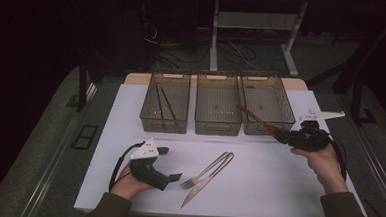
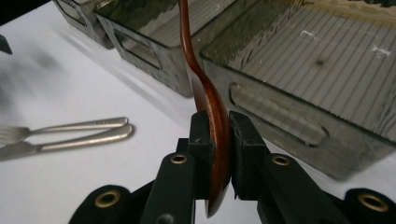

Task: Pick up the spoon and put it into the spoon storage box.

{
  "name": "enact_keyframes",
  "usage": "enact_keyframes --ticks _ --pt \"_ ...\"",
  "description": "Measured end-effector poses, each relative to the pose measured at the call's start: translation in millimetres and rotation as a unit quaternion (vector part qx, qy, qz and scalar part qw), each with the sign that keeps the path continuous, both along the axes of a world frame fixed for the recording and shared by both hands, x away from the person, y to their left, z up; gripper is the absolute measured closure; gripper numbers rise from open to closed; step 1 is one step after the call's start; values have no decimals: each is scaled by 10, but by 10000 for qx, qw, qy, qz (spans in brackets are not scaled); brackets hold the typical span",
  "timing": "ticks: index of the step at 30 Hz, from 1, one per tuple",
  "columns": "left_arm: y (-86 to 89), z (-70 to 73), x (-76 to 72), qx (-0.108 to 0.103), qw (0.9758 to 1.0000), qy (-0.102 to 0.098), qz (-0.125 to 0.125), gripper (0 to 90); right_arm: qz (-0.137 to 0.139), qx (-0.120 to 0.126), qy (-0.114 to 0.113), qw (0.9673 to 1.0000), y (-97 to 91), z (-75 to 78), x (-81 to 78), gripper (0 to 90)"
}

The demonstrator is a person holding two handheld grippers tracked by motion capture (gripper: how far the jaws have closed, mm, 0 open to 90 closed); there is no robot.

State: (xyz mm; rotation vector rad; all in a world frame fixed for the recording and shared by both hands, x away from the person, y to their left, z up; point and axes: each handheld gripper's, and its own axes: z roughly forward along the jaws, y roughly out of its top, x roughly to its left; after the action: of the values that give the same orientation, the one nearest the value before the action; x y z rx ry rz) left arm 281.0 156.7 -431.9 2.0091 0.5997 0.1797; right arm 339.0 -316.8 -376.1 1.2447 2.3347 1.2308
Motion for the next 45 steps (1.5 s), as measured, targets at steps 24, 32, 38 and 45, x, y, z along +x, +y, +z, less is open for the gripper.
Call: enact_keyframes --ticks 24,32,38,45 --pt "10 10 -2 -42 10000 -28 32 0 -289 225 -66 9993 701 91 515 790" --pt "8 14 -5 -46 10000 -33 30 0 -278 96 -7 9996 932 62 681 790" --pt "5 16 -7 -54 10000 -36 28 0 -315 69 81 9994 1047 33 800 790" --pt "5 16 -7 -51 10000 -34 21 0 -311 -99 170 9993 1205 -54 900 790"
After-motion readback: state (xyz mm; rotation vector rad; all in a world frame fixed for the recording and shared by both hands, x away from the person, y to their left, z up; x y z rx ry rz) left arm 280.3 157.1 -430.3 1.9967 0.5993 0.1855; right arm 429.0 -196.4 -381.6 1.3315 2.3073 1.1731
